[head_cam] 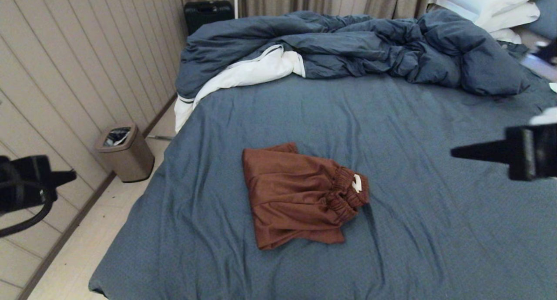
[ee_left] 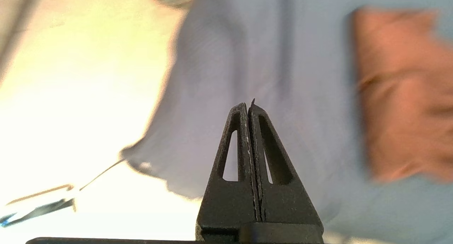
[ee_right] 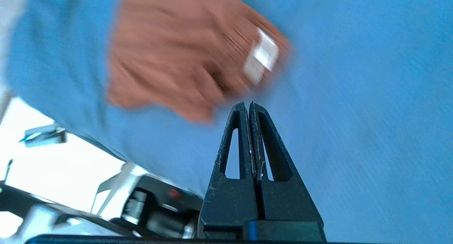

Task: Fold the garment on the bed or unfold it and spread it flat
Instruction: Unford the brown shorts

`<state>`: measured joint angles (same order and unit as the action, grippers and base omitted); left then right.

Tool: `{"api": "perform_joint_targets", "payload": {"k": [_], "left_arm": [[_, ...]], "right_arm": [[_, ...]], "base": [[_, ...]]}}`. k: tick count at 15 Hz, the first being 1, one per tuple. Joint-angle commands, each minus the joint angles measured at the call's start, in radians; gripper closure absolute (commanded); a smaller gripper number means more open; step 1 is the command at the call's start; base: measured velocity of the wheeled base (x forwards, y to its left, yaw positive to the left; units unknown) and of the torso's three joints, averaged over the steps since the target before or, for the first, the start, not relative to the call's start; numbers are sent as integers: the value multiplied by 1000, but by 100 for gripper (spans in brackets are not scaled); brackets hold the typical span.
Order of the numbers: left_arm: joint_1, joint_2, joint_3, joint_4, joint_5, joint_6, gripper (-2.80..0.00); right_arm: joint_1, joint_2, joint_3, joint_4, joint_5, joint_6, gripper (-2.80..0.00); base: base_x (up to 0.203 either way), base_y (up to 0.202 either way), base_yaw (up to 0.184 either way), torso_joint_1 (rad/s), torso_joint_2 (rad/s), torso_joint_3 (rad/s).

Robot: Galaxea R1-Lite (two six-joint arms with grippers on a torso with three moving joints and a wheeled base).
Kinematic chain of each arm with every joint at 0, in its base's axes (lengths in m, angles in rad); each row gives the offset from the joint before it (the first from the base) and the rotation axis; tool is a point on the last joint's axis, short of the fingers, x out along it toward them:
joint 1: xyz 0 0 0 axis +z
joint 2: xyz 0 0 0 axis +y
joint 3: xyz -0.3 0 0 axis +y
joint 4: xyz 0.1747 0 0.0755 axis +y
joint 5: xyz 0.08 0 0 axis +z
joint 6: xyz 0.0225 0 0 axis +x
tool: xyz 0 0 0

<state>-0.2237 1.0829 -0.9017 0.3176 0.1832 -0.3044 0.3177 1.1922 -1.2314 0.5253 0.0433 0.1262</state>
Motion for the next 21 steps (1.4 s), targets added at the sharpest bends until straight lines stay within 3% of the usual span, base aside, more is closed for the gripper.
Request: {"api": "perform_joint_targets", "payload": {"k": [1,6,10,13,16,19,21], "left_arm": [[59,-265,115,70,13,12,0],[96,-560,236,261,22,24,0],[98,-716,361,277,24,33,0],[98,-795,434,270,23,72,0],[99,-804,540,159,98,104,0],[99,-804,699,-85,162,208,0],[99,-804,779,-204,174,235,0]], "right_arm": [[-61,-355,233,12,-51,0,0],[-157,-763,644,20,-137,-4,0],[-179,-910,848,7,-152,19,0],[-182,-913,983,-199,-154,20,0],[-183,-913,1134,-396,-156,-11,0],[-183,-913,1155,-419,-155,-27,0],[-183,-913,1158,-422,-144,-46,0]], "base": [[0,0,0,0,0,0],[0,0,0,0,0,0],[0,0,0,0,0,0],[0,0,0,0,0,0],[0,0,0,0,0,0],[0,0,0,0,0,0],[0,0,0,0,0,0]]}}
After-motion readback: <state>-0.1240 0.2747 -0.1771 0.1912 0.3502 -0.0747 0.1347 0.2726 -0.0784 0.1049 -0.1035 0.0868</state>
